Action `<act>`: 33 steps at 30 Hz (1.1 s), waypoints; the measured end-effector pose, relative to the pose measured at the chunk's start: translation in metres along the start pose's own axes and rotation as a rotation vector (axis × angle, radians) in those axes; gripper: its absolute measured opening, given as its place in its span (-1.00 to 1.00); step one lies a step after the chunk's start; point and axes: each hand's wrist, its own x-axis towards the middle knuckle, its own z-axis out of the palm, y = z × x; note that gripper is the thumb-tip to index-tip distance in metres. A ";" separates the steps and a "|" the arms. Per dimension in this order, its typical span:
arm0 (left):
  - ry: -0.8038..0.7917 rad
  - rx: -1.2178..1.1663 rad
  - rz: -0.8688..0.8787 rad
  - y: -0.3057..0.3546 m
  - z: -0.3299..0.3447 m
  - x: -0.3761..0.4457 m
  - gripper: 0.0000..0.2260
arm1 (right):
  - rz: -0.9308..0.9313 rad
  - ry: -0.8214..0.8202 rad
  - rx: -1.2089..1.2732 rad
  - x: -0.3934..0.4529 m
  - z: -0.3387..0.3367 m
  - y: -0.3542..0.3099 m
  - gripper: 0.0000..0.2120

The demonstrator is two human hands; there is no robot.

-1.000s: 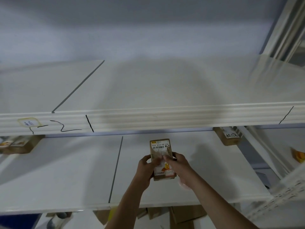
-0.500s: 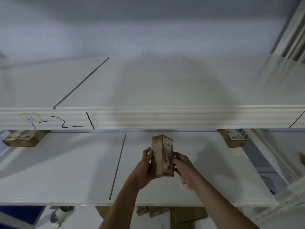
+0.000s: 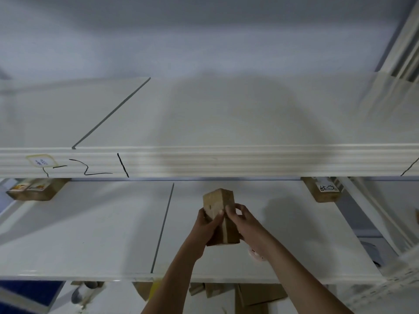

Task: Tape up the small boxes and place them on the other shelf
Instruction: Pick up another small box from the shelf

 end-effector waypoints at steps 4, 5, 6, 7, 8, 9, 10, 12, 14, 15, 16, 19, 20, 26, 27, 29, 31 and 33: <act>0.024 0.034 0.025 0.002 0.006 0.002 -0.63 | -0.032 0.020 -0.028 0.005 0.003 0.005 -0.40; 0.027 0.022 0.028 0.003 0.006 0.001 -0.67 | -0.035 0.057 0.011 0.007 0.003 0.007 -0.40; 0.033 0.018 0.027 0.003 0.006 0.000 -0.68 | -0.028 0.086 0.054 0.008 0.001 0.008 -0.41; 0.041 0.012 0.025 0.004 0.005 -0.001 -0.66 | -0.025 0.102 0.083 0.010 0.000 0.011 -0.43; 0.044 0.007 0.020 0.004 0.004 -0.001 -0.62 | -0.032 0.101 0.101 0.010 -0.001 0.012 -0.46; 0.030 0.003 0.012 0.003 0.003 -0.001 -0.55 | -0.044 0.085 0.117 0.008 -0.002 0.012 -0.50; 0.005 -0.002 0.009 0.004 0.002 -0.001 -0.51 | -0.052 0.066 0.139 0.007 -0.002 0.012 -0.54; -0.036 -0.024 0.022 0.005 0.001 -0.002 -0.54 | -0.054 0.050 0.179 0.005 -0.001 0.012 -0.60; -0.044 -0.041 0.021 0.005 0.001 -0.003 -0.57 | -0.053 0.060 0.175 0.004 0.001 0.011 -0.61; -0.038 -0.042 0.023 0.005 0.000 -0.003 -0.55 | -0.057 0.069 0.167 0.005 0.002 0.011 -0.62; -0.029 -0.038 0.032 0.004 0.000 -0.002 -0.51 | -0.063 0.077 0.159 0.005 0.002 0.012 -0.61; 0.013 -0.028 0.046 0.000 0.000 0.000 -0.54 | -0.073 0.086 0.152 0.007 0.003 0.014 -0.63; 0.026 -0.026 0.048 -0.002 0.000 0.000 -0.57 | -0.074 0.090 0.156 0.007 0.003 0.014 -0.65; 0.067 -0.021 0.052 -0.006 0.000 0.005 -0.57 | -0.099 0.146 0.108 0.009 0.006 0.014 -0.70; 0.070 -0.018 0.055 -0.006 0.000 0.005 -0.58 | -0.101 0.153 0.094 0.009 0.007 0.014 -0.70; 0.074 -0.014 0.064 -0.006 -0.001 0.005 -0.61 | -0.104 0.159 0.079 0.008 0.009 0.013 -0.70; 0.079 -0.007 0.066 -0.007 -0.002 0.005 -0.62 | -0.097 0.161 0.070 0.006 0.011 0.010 -0.70; 0.077 0.007 0.066 -0.007 -0.002 0.005 -0.59 | -0.090 0.162 0.054 0.006 0.013 0.009 -0.70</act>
